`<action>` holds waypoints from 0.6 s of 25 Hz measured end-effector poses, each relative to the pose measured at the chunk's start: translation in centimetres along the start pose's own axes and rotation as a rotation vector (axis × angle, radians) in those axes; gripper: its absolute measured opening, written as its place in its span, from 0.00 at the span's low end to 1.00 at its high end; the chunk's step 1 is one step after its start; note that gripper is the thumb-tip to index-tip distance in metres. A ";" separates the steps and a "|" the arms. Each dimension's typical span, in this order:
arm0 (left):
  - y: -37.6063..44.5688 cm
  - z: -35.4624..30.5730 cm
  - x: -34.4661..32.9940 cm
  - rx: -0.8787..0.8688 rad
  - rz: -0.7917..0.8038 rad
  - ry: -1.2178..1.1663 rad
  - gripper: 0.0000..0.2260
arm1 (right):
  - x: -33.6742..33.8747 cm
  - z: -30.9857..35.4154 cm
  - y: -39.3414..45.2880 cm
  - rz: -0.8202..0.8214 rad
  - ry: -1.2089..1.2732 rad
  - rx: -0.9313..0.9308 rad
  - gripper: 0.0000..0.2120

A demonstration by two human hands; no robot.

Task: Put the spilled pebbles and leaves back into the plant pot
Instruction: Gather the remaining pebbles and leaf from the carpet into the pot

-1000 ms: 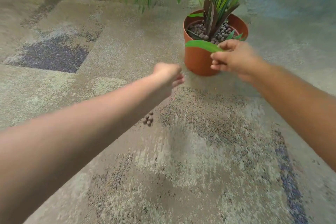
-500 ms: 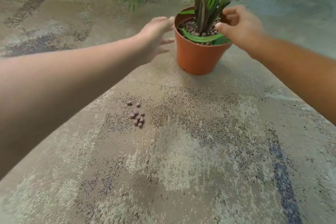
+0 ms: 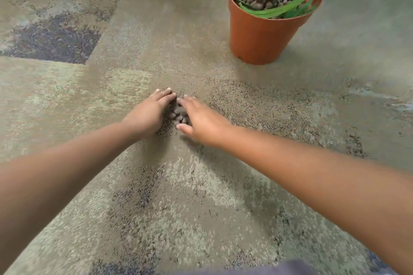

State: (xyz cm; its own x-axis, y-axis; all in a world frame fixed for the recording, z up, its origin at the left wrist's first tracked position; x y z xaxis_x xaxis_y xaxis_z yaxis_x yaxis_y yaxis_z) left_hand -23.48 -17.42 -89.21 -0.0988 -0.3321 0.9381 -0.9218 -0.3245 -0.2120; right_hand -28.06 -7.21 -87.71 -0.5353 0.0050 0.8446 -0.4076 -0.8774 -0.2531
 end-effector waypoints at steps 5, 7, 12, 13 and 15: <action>-2.4 -1.1 -0.1 0.055 -0.271 -0.252 0.19 | -0.9 0.8 2.4 0.042 -0.034 0.030 0.29; -3.2 -1.8 0.0 0.001 -0.309 -0.179 0.16 | -1.4 0.8 1.5 -0.002 -0.053 0.043 0.30; -4.5 -3.1 0.6 -0.158 -0.327 -0.038 0.12 | -0.8 0.4 -1.7 -0.232 0.019 0.089 0.22; -4.6 -3.0 0.6 -0.130 -0.331 -0.056 0.11 | -0.4 0.4 -2.2 -0.261 0.060 0.110 0.19; -4.7 -2.6 0.7 -0.044 -0.350 -0.122 0.09 | 0.2 0.1 -3.1 -0.288 0.141 0.131 0.13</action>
State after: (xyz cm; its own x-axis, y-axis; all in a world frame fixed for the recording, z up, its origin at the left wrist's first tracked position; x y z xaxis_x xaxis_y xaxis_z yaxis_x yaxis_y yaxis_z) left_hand -20.24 -13.82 -86.85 0.2687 -0.3120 0.9113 -0.9074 -0.3995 0.1307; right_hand -26.87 -4.53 -86.72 -0.5127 0.3197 0.7968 -0.4635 -0.8843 0.0566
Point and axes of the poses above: each hand's wrist, its own y-axis towards the middle knuckle, its own x-axis out of the back of the hand, z = x × y, the point moved 8 cm from there along y, towards the middle knuckle, and after that the axes turned 6 degrees about -x, right-handed, at the moved point
